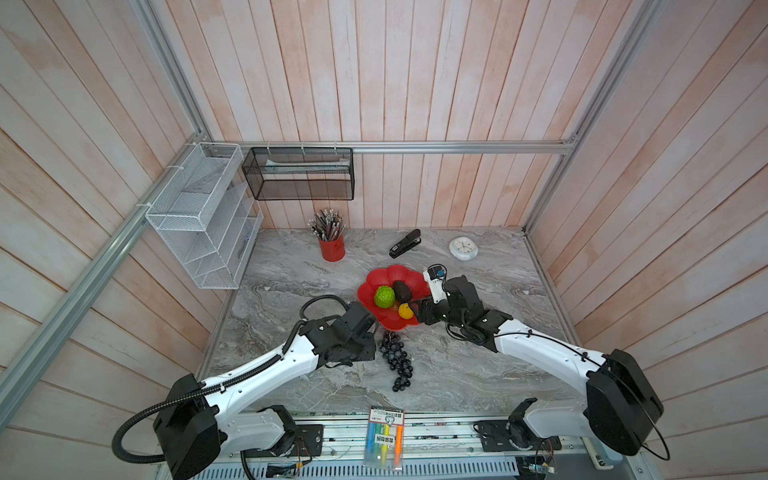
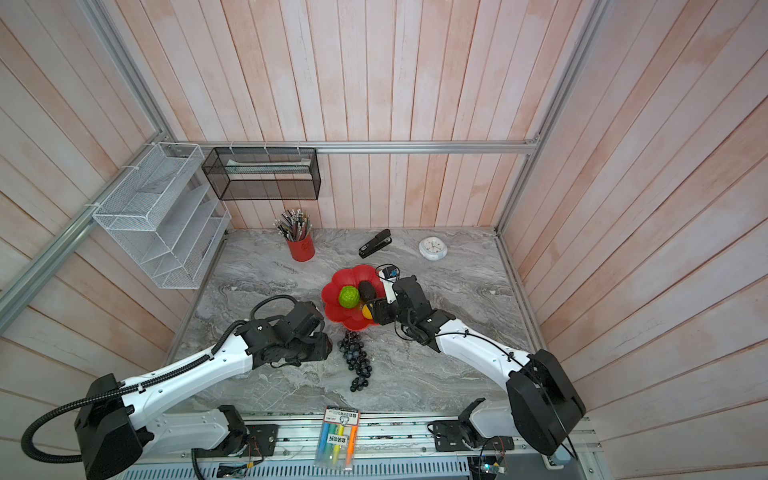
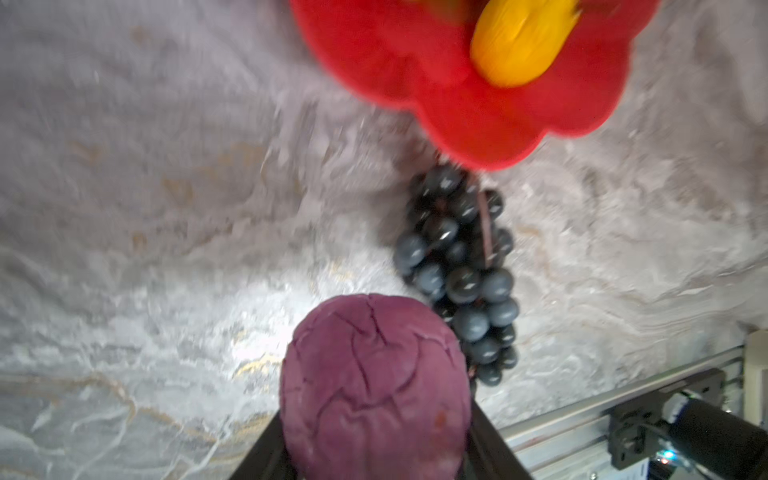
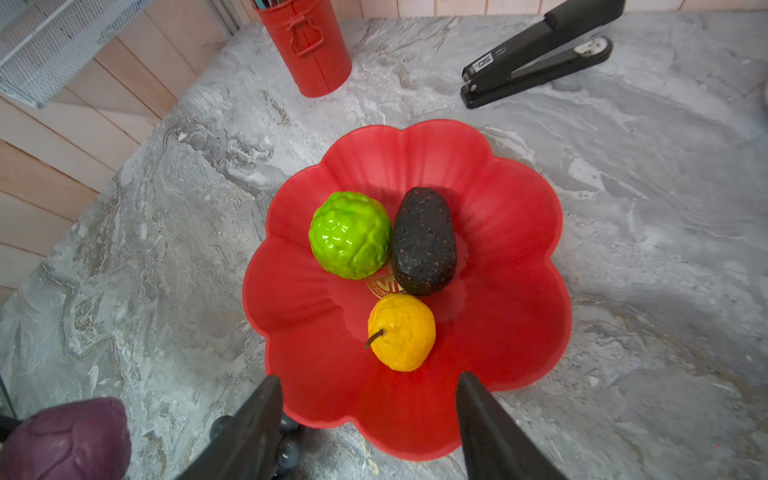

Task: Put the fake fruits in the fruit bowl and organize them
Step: 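Lift the purple fig into the red bowl beside the pear with the left gripper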

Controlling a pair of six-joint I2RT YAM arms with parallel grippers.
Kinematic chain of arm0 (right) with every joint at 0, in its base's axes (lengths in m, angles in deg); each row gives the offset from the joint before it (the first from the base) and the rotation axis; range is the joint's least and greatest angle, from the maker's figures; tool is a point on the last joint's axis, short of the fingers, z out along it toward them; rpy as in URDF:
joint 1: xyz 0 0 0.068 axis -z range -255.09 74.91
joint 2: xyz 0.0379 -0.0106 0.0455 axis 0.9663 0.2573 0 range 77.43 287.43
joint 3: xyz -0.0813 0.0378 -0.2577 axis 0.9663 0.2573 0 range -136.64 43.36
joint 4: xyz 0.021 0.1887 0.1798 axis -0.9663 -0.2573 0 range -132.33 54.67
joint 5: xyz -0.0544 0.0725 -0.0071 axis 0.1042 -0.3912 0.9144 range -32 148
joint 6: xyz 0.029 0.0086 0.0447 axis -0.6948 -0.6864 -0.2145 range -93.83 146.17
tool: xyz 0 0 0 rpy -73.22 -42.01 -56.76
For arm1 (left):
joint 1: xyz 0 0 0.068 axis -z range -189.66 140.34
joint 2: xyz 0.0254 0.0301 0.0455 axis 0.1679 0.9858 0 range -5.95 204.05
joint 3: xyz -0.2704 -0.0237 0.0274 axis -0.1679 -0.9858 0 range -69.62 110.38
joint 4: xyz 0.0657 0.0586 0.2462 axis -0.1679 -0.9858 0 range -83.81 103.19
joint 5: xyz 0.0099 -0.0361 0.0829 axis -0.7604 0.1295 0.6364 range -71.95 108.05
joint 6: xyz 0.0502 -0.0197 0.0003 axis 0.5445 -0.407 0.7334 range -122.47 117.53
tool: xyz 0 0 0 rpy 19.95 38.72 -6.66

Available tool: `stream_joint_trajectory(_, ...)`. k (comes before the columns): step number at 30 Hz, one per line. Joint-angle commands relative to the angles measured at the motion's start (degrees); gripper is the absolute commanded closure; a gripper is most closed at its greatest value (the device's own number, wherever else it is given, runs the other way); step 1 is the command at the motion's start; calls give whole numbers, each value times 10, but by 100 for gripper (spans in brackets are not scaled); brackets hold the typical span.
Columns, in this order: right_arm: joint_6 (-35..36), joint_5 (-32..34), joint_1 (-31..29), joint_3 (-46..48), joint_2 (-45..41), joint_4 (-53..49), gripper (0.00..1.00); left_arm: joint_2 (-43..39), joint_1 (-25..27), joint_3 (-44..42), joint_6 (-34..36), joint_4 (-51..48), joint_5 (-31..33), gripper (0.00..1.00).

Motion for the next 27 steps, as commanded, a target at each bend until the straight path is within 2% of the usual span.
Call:
stream_joint_trajectory(1, -14, 31, -3, 15, -24, 14, 34, 43, -15, 53, 78, 49, 16, 57)
stream_joint_trajectory(8, -20, 37, -3, 24, -51, -20, 34, 139, -21, 142, 168, 113, -1, 57)
stream_joint_trajectory(14, -19, 48, -3, 40, -91, -55, 34, 190, -57, 141, 170, 179, -58, 57)
stream_joint_trajectory(18, -18, 54, 0, 56, -108, -55, 34, 225, -64, 152, 187, 185, -63, 57)
stream_joint_trajectory(27, -22, 43, 1, 47, -83, -51, 34, 291, -78, 155, 194, 210, -81, 57)
